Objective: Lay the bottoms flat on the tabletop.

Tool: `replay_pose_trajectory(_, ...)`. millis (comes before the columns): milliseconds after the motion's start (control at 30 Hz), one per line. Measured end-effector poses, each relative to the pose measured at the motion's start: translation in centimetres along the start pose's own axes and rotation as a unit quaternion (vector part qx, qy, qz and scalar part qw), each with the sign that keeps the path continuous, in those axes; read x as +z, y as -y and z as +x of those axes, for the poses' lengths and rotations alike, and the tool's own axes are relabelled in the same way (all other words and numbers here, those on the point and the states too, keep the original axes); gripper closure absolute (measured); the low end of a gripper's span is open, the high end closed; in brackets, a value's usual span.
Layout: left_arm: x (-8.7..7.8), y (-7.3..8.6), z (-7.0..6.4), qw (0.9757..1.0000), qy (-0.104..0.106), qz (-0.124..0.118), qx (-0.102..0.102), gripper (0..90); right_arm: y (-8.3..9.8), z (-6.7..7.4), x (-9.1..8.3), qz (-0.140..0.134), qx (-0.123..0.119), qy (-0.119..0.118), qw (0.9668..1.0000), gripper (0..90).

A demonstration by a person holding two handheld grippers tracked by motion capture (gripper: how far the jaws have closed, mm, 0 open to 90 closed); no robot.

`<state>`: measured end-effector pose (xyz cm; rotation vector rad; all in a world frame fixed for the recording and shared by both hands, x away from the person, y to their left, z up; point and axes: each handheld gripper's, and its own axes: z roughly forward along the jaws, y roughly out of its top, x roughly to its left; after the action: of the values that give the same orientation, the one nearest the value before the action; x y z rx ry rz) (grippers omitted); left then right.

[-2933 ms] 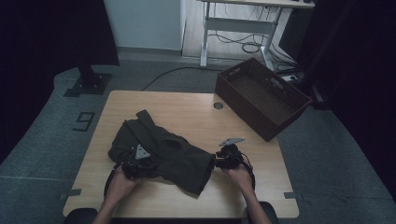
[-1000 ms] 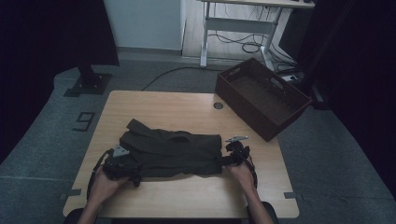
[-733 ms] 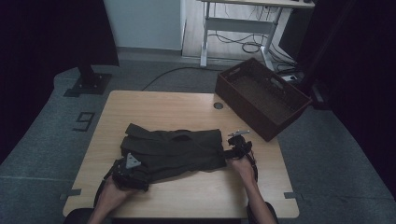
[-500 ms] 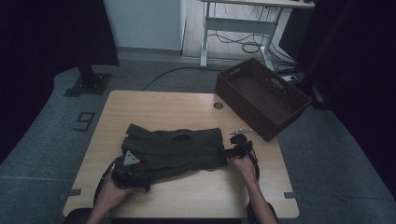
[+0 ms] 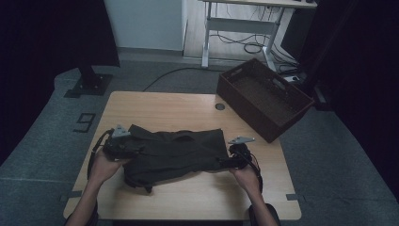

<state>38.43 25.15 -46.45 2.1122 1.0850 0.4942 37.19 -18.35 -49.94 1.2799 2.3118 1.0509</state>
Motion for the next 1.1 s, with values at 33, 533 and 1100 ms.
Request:
replay_pose_trajectory(33, 0.4, 0.1, 0.4, 1.0000, 0.003, 0.001, -0.005, 34.3, 0.1, 0.4, 0.0, -0.003, -0.003, -0.007, 1.0000, 29.7)
replay_pose_trajectory(533, 4.0, 3.2, 1.6, 0.9980, 0.025, 0.050, -0.031, 45.1, 2.1, 4.5, 3.2, 0.041, -0.036, -0.065, 0.9964, 49.8)
replay_pose_trajectory(1100, 1.1, 5.1, -3.8, 0.9978, 0.037, 0.052, 0.017, 45.0, -0.4, 0.9, 6.2, 0.050, -0.041, 0.011, 0.9978, 25.8)
